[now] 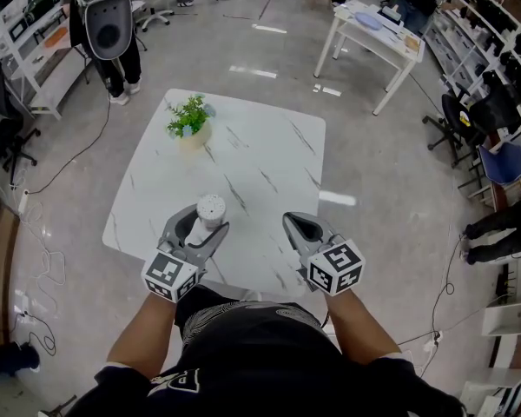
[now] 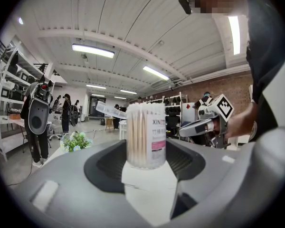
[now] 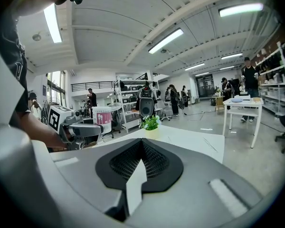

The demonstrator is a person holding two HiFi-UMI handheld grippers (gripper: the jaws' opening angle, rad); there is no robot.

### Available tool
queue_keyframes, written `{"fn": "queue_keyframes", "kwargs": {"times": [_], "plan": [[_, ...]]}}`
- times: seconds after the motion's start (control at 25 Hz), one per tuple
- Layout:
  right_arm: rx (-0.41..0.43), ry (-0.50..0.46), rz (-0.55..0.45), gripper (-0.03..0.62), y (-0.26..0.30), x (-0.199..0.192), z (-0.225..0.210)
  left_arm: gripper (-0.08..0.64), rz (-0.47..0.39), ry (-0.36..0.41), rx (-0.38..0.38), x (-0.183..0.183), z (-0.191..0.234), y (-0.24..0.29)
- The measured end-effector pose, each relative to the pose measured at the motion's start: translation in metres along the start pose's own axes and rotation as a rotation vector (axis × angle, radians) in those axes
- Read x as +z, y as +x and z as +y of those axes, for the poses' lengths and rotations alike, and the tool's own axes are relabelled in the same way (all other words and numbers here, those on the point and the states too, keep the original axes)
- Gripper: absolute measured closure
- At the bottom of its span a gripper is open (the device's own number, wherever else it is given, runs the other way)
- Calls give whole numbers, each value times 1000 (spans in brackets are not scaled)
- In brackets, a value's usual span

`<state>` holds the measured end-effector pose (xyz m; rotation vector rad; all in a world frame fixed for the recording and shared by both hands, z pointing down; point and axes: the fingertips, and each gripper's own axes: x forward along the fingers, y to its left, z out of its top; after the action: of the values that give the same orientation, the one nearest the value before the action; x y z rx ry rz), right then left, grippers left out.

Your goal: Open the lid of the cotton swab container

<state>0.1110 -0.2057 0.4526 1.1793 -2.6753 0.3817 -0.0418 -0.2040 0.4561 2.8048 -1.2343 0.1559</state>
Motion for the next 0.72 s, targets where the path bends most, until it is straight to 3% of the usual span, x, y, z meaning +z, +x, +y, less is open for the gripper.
{"fn": "queue_keyframes", "kwargs": {"times": [0.72], "plan": [[10,-1,0,592,1,3,4,252,-10,7,-1,8,0,0]]}}
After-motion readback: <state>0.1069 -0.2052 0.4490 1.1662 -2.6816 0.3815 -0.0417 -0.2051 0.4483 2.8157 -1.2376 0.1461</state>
